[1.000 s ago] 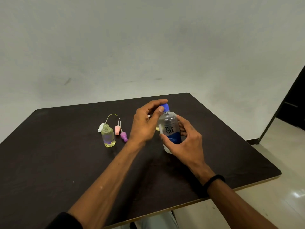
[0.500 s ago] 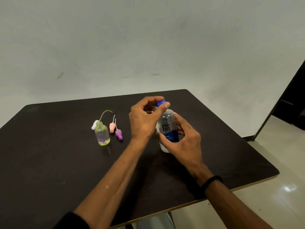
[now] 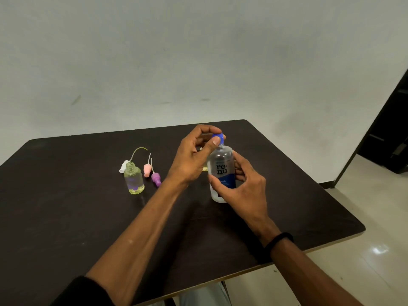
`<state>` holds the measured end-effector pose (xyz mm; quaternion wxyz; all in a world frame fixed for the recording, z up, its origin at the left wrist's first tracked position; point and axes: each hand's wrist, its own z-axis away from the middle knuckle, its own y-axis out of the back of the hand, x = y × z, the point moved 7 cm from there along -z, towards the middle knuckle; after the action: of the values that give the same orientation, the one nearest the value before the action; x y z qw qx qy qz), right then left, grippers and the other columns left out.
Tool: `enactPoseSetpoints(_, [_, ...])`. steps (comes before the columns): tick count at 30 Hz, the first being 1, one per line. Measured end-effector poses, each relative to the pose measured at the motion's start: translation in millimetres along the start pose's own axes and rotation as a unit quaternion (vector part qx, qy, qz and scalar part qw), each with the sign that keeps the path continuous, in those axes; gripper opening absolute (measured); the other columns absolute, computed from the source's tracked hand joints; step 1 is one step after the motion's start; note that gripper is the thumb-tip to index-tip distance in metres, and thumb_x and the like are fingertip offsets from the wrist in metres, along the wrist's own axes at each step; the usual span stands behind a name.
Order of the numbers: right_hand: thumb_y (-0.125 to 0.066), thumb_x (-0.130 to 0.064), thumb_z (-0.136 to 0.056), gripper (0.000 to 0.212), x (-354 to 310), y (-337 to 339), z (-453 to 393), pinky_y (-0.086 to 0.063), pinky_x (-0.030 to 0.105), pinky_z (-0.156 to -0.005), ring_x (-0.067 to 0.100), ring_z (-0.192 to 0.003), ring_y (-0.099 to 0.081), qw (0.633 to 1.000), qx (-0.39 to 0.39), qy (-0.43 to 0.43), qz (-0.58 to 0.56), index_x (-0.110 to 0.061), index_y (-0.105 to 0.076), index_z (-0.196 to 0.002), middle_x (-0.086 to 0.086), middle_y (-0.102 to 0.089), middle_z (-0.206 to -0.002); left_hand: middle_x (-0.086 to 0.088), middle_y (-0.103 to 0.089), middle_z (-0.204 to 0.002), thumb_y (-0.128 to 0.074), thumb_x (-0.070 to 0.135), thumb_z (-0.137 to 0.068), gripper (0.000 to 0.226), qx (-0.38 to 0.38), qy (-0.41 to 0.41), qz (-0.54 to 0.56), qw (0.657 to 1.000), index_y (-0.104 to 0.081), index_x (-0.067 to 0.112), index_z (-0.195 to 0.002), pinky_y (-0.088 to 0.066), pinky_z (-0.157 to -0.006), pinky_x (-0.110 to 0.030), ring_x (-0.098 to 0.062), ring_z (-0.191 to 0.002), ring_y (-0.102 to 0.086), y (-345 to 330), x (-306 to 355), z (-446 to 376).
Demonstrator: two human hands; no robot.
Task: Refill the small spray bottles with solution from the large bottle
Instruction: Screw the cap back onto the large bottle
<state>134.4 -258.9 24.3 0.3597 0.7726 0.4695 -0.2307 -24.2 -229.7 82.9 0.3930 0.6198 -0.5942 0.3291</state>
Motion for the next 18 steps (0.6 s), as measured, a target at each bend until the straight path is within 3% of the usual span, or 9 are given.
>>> enactPoseSetpoints(2, [-0.090,-0.045,-0.078,0.083,-1,1,-1,-0.058,0.018,-0.092,0.004,-0.114,-0.069,1.000,0.002,-0.005,-0.009,-0.023,-0.053,-0.150,-0.012,-0.068,-0.131,0.005,-0.074,-0.119,-0.066,0.024,-0.101,0.017,-0.006,-0.023,-0.053,0.998,-0.066,0.024,-0.119,-0.059,-0.097,-0.047,-0.014,-0.112,-0.070,-1,6,-3])
enactPoseSetpoints(5, [-0.092,-0.039,-0.078,0.085,2,3,-6,-0.054,0.012,-0.095,-0.004,-0.116,-0.064,1.000,0.007,-0.015,-0.014,-0.026,-0.050,-0.151,-0.020,-0.061,-0.132,0.016,-0.066,-0.126,-0.067,0.023,-0.101,0.024,-0.015,-0.037,-0.099,0.994,-0.065,0.028,-0.124,-0.060,-0.087,-0.034,-0.009,-0.104,-0.068,-3,16,-5])
enactPoseSetpoints(10, [-0.093,-0.038,-0.077,0.086,11,10,-19,-0.049,0.005,-0.094,-0.018,-0.114,-0.058,0.999,0.027,-0.040,-0.018,-0.026,-0.049,-0.150,-0.023,-0.057,-0.130,0.012,-0.054,-0.143,-0.071,0.031,-0.098,0.046,0.009,-0.034,-0.098,0.995,-0.053,0.037,-0.140,-0.057,-0.084,-0.021,-0.007,-0.113,-0.067,-3,18,-6])
enactPoseSetpoints(14, [-0.093,-0.037,-0.078,0.090,25,15,-31,-0.053,0.012,-0.098,-0.007,-0.117,-0.063,0.998,0.035,-0.057,-0.018,-0.023,-0.046,-0.153,-0.016,-0.061,-0.135,0.010,-0.067,-0.120,-0.070,0.024,-0.098,0.037,0.068,-0.037,-0.127,0.989,-0.060,0.029,-0.134,-0.055,-0.082,-0.013,-0.003,-0.103,-0.067,-1,9,-2])
enactPoseSetpoints(18, [-0.092,-0.037,-0.079,0.092,43,19,-40,-0.057,0.027,-0.103,0.009,-0.125,-0.064,0.996,0.042,-0.080,-0.004,-0.022,-0.044,-0.155,-0.004,-0.063,-0.144,0.011,-0.073,-0.092,-0.069,0.017,-0.096,0.021,0.198,-0.014,-0.139,0.970,-0.069,0.022,-0.117,-0.048,-0.071,-0.008,0.000,-0.089,-0.069,13,-7,8])
